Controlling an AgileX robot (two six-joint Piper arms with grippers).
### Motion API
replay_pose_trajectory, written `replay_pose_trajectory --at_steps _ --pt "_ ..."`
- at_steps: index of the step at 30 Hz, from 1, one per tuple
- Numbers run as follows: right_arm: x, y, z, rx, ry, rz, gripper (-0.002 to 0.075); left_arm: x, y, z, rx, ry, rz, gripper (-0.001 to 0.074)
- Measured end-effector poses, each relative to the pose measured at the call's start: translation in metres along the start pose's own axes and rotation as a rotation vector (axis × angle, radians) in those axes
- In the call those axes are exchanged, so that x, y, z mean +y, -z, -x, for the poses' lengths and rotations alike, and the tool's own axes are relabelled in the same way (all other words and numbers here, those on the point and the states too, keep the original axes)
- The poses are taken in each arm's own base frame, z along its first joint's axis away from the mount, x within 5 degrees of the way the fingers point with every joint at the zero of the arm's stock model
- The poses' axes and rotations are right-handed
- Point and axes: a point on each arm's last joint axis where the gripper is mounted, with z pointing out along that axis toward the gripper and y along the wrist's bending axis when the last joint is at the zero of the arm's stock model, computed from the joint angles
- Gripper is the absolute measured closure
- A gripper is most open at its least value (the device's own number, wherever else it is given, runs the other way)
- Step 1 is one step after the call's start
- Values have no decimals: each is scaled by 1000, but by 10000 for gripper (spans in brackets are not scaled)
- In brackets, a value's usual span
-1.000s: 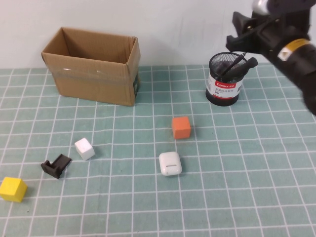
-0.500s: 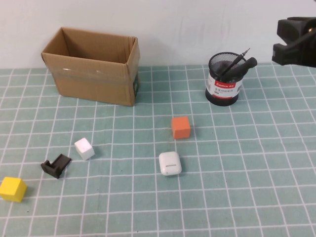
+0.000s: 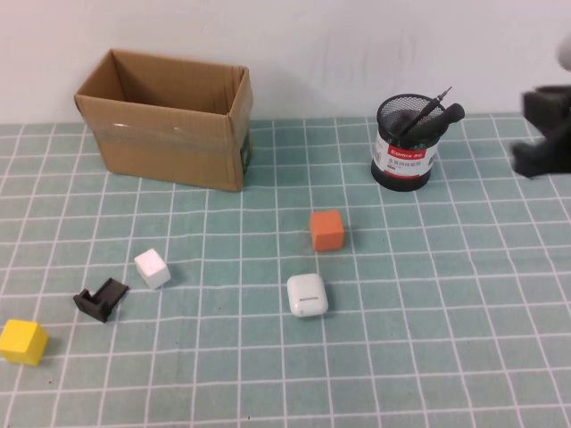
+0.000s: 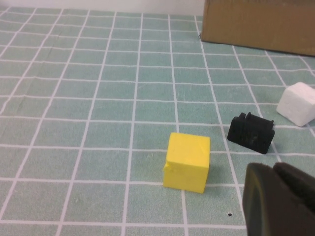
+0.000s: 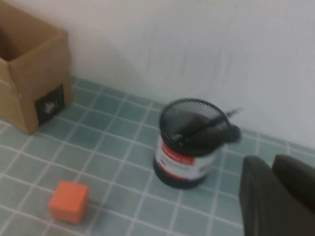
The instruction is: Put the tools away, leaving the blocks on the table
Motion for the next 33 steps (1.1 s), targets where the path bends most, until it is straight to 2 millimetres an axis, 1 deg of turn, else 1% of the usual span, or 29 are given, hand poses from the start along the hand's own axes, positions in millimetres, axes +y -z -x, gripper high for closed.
replay_pose_trajectory --at_steps 1,2,4,5,6,7,8,9,10,11,12,13,14,15,16,18,20,22,28,33 --pt "-4 9 -5 -10 -17 -15 725 0 0 0 0 0 0 739" --pt "-8 19 -17 59 -22 -39 725 0 0 0 0 0 0 739" --pt "-17 41 -31 38 -71 -88 725 0 0 0 0 0 0 739" --pt "-21 54 -32 -66 -93 -111 726 0 0 0 0 0 0 739" --pt "-22 63 -53 25 -102 -135 726 0 0 0 0 0 0 739" --pt "-24 75 -66 11 -110 -162 726 0 0 0 0 0 0 739" --pt "-25 86 -69 -113 -108 -186 726 0 0 0 0 0 0 739" --pt "-25 97 -90 -31 -121 -212 726 0 0 0 0 0 0 739" --pt "-24 106 -104 -49 -124 -239 726 0 0 0 0 0 0 739" --pt "-23 115 -111 -165 -116 -264 726 0 0 0 0 0 0 739" --pt "-23 120 -124 -169 -118 -289 726 0 0 0 0 0 0 739" --pt "-21 125 -148 -80 -134 -316 726 0 0 0 0 0 0 739" --pt "-19 131 -153 -188 -125 -337 726 0 0 0 0 0 0 739" --pt "-17 133 -167 -187 -128 -354 726 0 0 0 0 0 0 739" --pt "-15 135 -187 -105 -145 -375 726 0 0 0 0 0 0 739" --pt "-12 137 -205 -125 -151 -399 726 0 0 0 0 0 0 739" --pt "-10 139 -217 -124 -157 -412 726 0 0 0 -2 0 0 739" --pt "-9 141 -221 -120 -159 -418 726 0 0 0 -2 0 0 739" --pt "-8 142 -235 18 -196 -421 726 0 0 0 -2 0 0 739" --pt "-7 142 -236 28 -199 -422 726 0 0 0 -2 0 0 739"
